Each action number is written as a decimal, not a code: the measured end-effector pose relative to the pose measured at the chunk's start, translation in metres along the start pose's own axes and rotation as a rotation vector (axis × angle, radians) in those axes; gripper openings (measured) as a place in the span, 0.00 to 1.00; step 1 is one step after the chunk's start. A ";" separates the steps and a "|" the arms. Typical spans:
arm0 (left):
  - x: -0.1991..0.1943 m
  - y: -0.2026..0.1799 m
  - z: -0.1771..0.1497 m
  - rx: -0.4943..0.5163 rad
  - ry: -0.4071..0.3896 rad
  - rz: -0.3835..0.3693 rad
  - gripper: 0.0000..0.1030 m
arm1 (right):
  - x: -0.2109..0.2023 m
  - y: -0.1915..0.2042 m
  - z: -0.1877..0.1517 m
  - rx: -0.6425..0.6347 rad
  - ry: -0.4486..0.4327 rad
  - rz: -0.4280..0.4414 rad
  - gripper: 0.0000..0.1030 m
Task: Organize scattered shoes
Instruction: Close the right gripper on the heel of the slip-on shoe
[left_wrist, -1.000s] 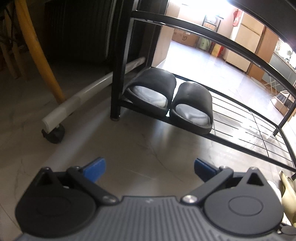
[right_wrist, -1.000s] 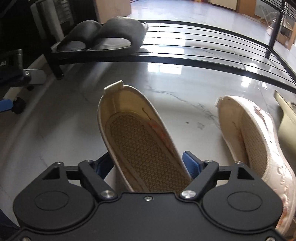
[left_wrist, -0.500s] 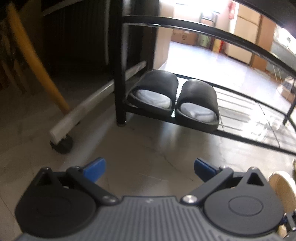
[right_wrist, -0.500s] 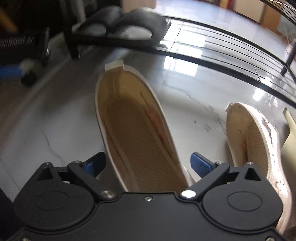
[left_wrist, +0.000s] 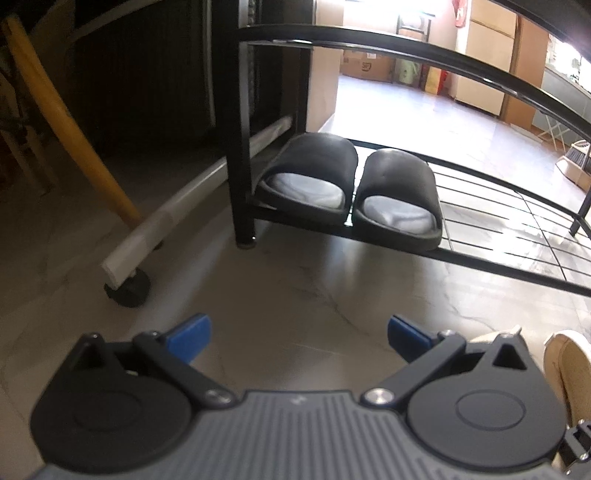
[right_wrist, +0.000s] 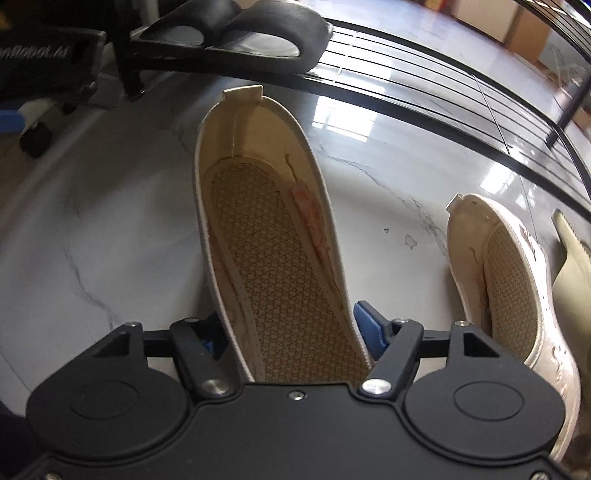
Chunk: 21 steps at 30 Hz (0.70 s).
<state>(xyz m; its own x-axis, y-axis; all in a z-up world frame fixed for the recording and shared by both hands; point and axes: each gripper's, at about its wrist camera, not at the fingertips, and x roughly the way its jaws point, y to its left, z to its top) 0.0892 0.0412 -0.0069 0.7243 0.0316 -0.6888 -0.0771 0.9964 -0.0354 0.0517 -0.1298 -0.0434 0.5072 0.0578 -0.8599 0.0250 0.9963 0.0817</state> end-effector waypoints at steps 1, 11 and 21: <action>0.000 0.001 0.000 -0.005 0.000 0.004 0.99 | 0.001 0.001 0.001 0.006 0.002 -0.003 0.67; 0.005 0.009 0.003 -0.032 0.021 0.050 0.99 | 0.016 0.003 0.019 0.153 0.020 -0.062 0.63; 0.014 0.018 0.001 -0.083 0.067 0.055 0.99 | 0.037 -0.002 0.043 0.269 0.058 -0.117 0.83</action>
